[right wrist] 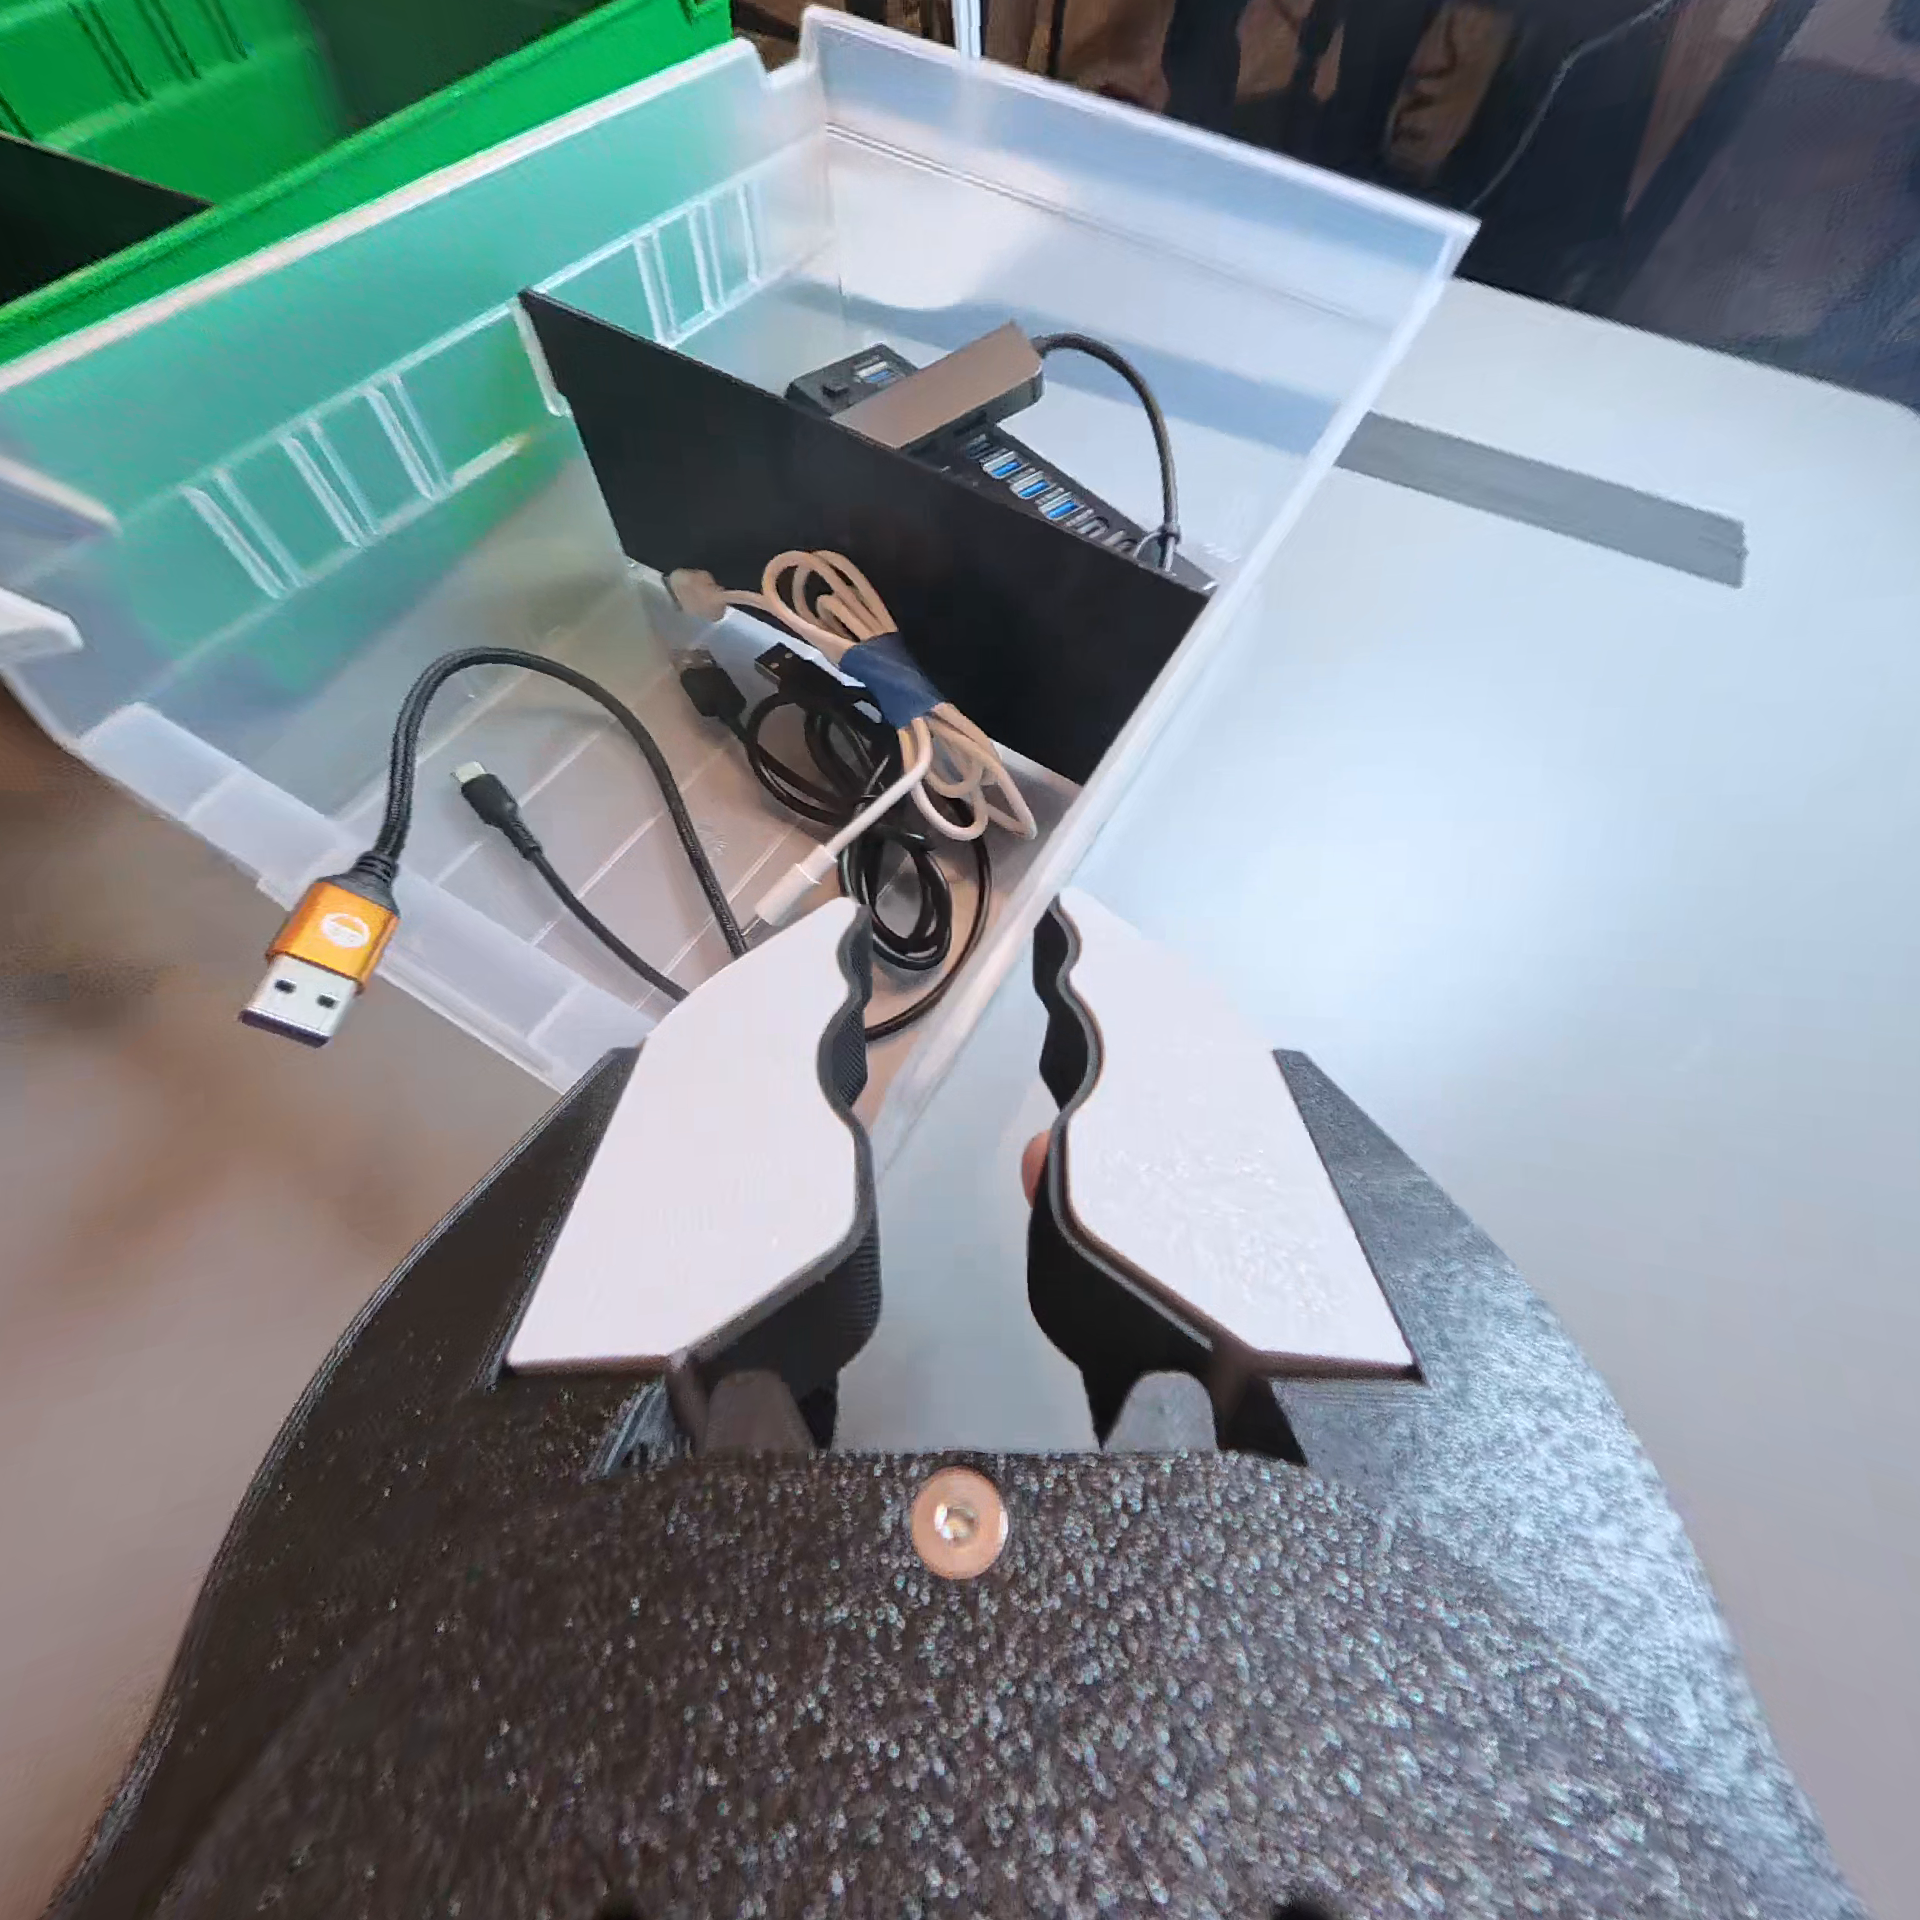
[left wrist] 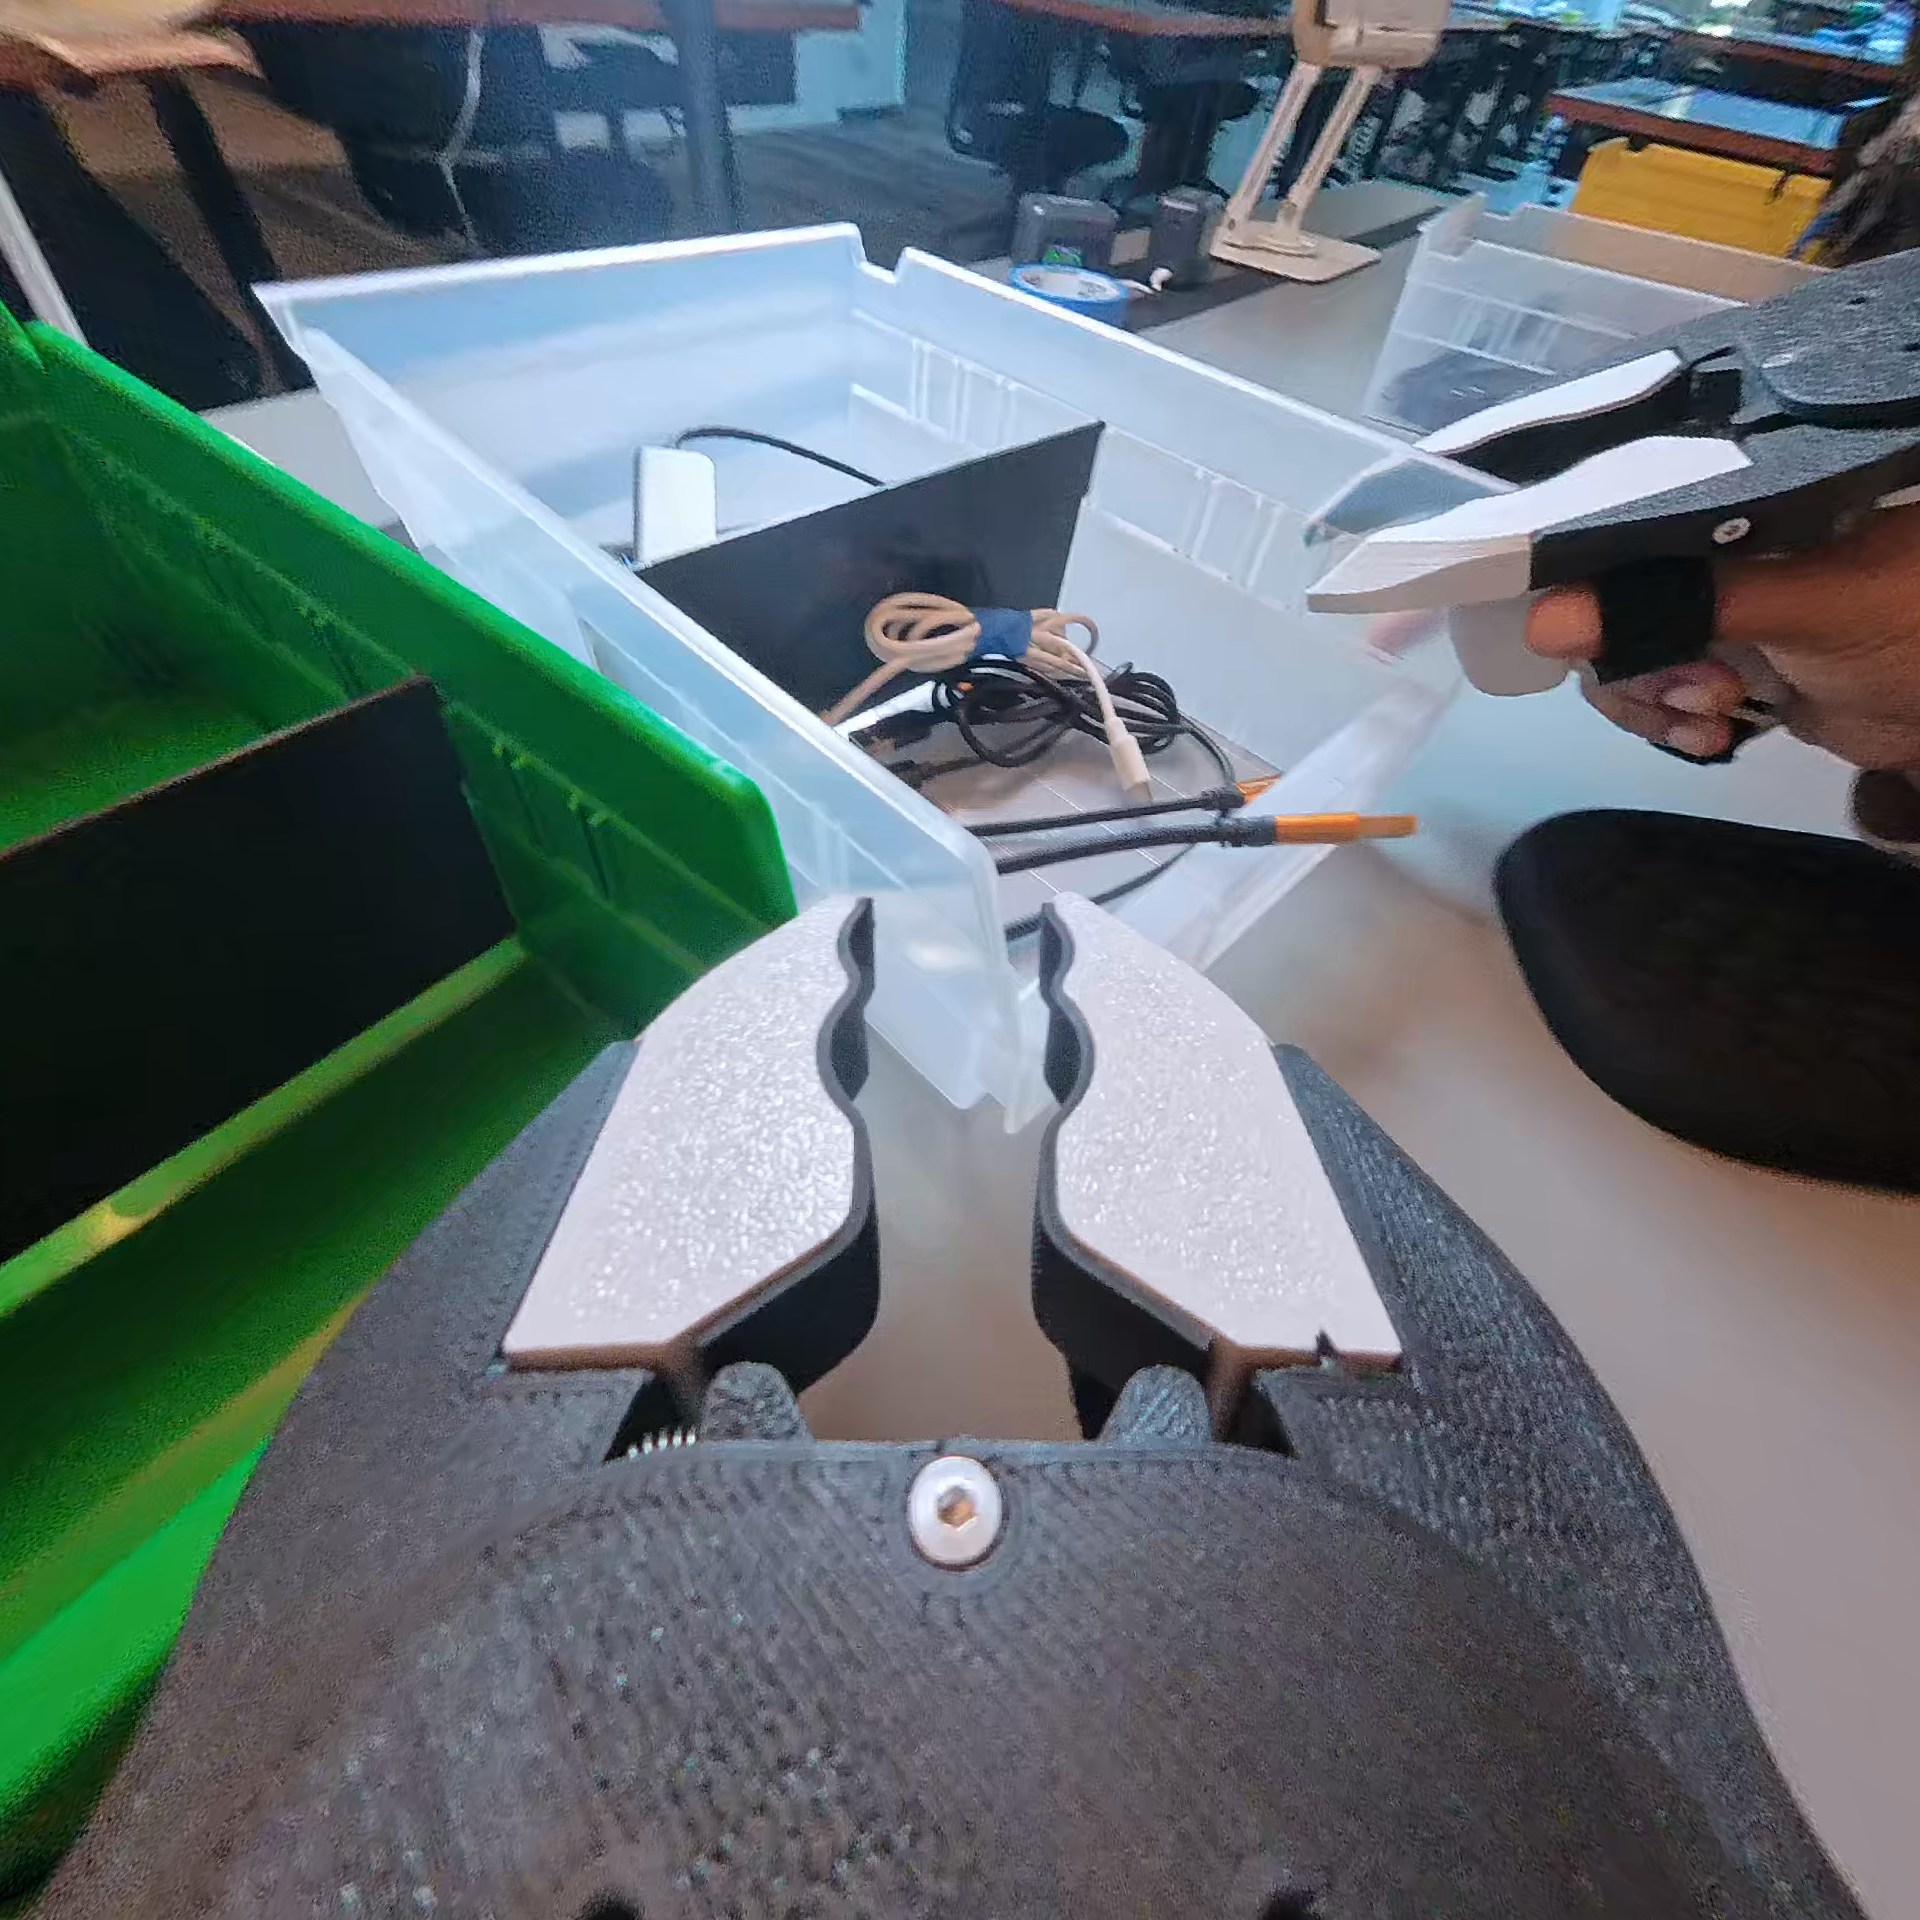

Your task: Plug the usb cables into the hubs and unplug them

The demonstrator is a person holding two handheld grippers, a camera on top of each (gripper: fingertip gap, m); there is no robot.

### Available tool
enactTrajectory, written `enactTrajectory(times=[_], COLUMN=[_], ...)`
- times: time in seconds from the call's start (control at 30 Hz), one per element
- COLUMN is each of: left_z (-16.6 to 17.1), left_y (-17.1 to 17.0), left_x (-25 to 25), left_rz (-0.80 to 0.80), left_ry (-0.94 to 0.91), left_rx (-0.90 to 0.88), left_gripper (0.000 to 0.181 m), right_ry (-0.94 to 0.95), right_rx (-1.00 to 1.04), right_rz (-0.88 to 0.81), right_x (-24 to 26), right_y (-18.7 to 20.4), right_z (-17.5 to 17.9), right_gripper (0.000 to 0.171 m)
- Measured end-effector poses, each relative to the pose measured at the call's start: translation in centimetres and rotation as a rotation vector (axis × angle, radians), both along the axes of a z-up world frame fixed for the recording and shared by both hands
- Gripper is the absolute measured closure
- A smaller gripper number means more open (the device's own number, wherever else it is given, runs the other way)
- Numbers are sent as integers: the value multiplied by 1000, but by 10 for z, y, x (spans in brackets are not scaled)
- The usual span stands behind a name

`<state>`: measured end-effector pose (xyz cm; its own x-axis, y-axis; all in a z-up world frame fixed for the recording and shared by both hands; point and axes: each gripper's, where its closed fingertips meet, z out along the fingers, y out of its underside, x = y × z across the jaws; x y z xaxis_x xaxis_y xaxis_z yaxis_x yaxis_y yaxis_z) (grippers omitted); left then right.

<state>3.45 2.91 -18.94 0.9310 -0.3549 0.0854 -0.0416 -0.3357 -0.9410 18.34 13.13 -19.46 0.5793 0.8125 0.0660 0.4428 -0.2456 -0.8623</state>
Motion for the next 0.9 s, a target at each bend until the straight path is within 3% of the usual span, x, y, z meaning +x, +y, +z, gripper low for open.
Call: enactTrajectory(times=[0.27, 0.53, 0.7, 0.9], left_z=[-4, 11, 52, 145], left_y=[22, 13, 2, -28], left_x=[2, 21, 20, -25], left_rz=[119, 47, 42, 128], left_ry=[193, 284, 308, 361], left_rx=[85, 129, 200, 303], left_gripper=[157, 159, 160, 160], right_ry=[-2, 24, 61, 189], right_rx=[87, 147, 233, 325], right_rz=[-62, -131, -143, -7], right_x=[6, 28, 29, -23], right_y=[4, -9, -25, -47], right_z=[0, 23, 70, 164], right_gripper=[149, 156, 155, 153])
